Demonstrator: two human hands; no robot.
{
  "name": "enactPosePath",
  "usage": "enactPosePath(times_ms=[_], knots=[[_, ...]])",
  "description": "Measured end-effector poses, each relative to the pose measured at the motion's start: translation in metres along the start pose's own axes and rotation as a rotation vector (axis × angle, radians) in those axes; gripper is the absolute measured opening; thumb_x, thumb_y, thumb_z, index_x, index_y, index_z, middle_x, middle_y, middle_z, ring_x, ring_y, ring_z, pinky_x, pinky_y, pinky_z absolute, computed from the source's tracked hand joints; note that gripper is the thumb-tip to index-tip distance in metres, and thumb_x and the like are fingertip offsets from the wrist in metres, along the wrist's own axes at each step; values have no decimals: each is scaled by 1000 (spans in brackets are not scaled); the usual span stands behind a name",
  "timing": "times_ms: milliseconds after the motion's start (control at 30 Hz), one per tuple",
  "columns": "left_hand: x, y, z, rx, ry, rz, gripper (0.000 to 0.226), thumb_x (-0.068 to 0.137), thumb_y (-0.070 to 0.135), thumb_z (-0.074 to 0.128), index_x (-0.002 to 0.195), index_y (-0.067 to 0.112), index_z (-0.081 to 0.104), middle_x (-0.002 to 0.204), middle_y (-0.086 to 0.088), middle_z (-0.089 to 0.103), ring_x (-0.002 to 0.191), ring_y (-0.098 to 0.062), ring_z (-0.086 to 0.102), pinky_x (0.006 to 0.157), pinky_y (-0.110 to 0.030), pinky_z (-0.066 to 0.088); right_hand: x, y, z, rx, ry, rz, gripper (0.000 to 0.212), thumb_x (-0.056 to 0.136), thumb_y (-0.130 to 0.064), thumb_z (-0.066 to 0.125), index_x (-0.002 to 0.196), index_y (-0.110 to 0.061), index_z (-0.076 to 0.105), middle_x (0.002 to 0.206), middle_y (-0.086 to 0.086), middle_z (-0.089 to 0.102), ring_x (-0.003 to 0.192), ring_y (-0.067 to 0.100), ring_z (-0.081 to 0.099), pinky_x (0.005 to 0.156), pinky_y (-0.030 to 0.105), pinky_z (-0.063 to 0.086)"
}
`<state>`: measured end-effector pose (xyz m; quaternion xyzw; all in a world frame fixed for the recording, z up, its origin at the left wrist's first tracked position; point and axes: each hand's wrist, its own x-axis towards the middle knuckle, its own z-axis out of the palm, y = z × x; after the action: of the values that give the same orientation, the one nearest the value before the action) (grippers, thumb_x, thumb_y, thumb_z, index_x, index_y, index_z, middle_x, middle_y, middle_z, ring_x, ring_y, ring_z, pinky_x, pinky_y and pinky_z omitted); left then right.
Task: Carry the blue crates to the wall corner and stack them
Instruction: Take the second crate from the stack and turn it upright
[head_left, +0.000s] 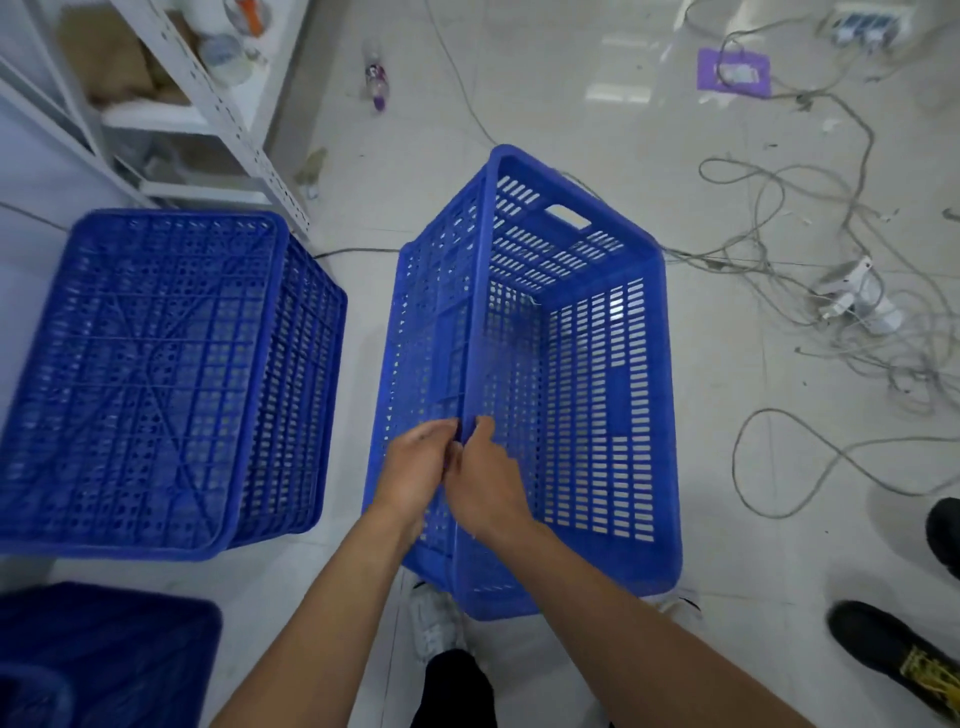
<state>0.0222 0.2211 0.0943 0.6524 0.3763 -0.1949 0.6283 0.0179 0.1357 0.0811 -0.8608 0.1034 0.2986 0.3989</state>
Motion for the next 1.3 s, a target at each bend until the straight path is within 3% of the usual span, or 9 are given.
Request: enactPosePath(times_ms=[167,267,400,600,767,1000,1133,1200,1300], knots=[[23,-12,-23,5,92,-32,7,93,18,63,97,23,62,90,-1,70,76,-14,67,64,-25,55,12,-2,23,3,-170,-15,50,104,-33,33,148,-11,23,117,18,64,100,38,63,77,41,51],[43,-26,-42,49,196,-86,14,85,4,63,88,14,53,89,-11,65,74,-27,62,67,-40,54,22,15,20,28,-146,4,44,106,-34,29,144,-12,31,115,16,64,86,32,63,73,43,52],[78,-54,-67,181,240,-137,29,87,-5,57,69,14,43,68,-10,45,60,-23,44,60,-35,40,42,57,3,-21,-89,98,47,106,-36,30,146,-11,30,124,17,61,85,31,59,73,38,45],[118,-92,-86,318,316,-186,15,92,-1,52,87,12,44,76,-7,50,59,-18,46,51,-27,40,70,120,-36,-348,-16,107,41,104,-33,38,131,-2,41,126,19,58,106,37,59,85,40,48],[138,-110,-97,332,350,-210,18,92,1,55,84,15,48,77,-4,53,68,-22,52,66,-36,50,105,140,-69,-441,79,145,25,101,-24,41,114,-3,44,115,24,61,99,40,60,75,40,42],[152,-117,-114,384,272,-260,29,91,5,62,78,24,43,83,-2,53,71,-18,52,71,-35,49,135,144,-96,-458,138,132,34,95,-21,49,126,-5,48,115,15,62,88,31,57,71,31,37],[161,-111,-121,579,201,-253,16,91,18,66,96,13,51,92,-7,58,82,-23,58,72,-37,52,148,143,-97,-431,198,130,30,95,-20,52,121,-5,49,112,15,61,76,23,47,69,31,36],[168,-102,-123,708,219,-173,23,92,27,66,99,13,49,85,-4,56,71,-17,55,60,-33,45,157,141,-99,-401,247,139,29,94,-18,54,119,-4,48,114,16,59,82,28,52,71,32,37],[184,-85,-125,685,236,-80,33,95,26,64,119,15,44,84,0,56,70,-16,58,65,-36,50,168,139,-100,-405,316,125,25,92,-12,55,113,-1,48,115,20,54,96,37,56,74,35,39]])
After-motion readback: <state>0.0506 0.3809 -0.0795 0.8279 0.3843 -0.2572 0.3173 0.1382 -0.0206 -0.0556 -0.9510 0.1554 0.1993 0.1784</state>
